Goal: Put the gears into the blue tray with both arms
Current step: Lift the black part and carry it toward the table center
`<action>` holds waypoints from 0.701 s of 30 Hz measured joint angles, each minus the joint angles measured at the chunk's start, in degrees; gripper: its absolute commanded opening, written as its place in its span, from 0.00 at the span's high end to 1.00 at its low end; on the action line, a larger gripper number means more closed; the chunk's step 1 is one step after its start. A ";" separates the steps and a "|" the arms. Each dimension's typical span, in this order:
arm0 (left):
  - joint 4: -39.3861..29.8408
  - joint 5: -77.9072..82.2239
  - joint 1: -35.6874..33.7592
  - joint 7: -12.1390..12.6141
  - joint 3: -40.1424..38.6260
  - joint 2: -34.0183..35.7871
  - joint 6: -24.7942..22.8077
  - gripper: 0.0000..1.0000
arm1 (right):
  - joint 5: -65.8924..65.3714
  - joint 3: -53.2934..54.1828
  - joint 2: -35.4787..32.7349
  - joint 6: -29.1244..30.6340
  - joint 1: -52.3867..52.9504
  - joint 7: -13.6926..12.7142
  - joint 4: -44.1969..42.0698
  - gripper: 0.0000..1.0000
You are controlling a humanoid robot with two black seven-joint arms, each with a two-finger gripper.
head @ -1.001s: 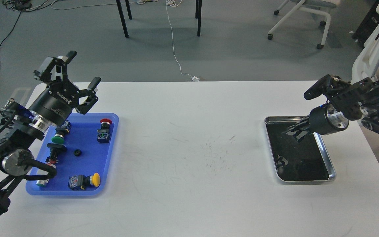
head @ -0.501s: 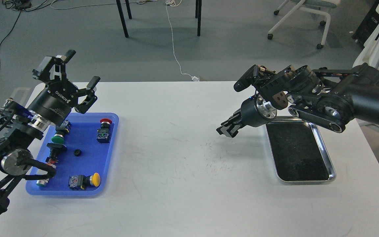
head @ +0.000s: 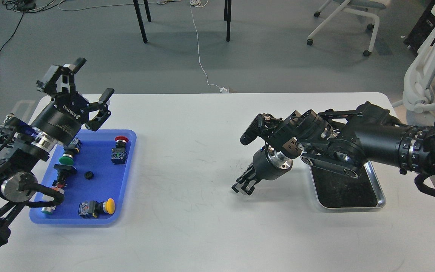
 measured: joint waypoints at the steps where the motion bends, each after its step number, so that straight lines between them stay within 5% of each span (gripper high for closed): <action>1: 0.00 0.00 0.00 0.00 0.00 0.00 0.00 0.02 | 0.00 -0.01 0.27 0.00 -0.20 0.00 0.00 0.79; 21: -0.17 0.00 0.26 -0.01 -0.05 0.92 -0.08 0.02 | 3.83 -0.36 0.64 -6.85 -1.72 0.00 -1.14 0.76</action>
